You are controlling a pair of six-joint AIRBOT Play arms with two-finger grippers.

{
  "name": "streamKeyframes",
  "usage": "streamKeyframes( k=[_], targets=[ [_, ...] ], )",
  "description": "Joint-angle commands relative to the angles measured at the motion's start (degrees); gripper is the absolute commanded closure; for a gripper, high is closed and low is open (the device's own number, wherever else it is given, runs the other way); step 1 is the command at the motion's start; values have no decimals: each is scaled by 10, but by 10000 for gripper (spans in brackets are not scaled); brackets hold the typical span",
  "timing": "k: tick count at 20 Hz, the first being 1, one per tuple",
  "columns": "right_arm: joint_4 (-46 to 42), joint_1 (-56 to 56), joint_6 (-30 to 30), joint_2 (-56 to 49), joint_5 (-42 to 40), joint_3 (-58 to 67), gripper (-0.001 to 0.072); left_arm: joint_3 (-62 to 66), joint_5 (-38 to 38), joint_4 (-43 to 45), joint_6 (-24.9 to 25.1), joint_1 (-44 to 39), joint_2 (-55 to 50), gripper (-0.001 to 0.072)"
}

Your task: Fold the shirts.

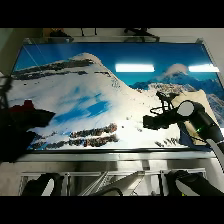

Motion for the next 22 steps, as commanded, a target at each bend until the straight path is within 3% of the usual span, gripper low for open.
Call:
streamKeyframes(
  k=[1, 6, 11, 16, 21, 22],
  targets=[
    [0, 1, 0, 1, 0, 0, 688, 56, 29, 185, -41, 111, -32, -4],
    [0, 1, 0, 0, 0, 0, 688, 56, 65, 206, -56, 230, -184, -5],
    [0, 1, 0, 0, 0, 0, 688, 56, 219, 206, -55, 291, -342, -5],
    [0, 1, 0, 0, 0, 0, 688, 56, 269, 208, -38, 319, -471, -4],
    [4, 1, 0, 0, 0, 0, 688, 57, 362, 210, -31, 318, -535, -3],
    [5, 1, 0, 0, 0, 0, 688, 57, 373, 210, -31, 318, -545, 55]
  ],
)
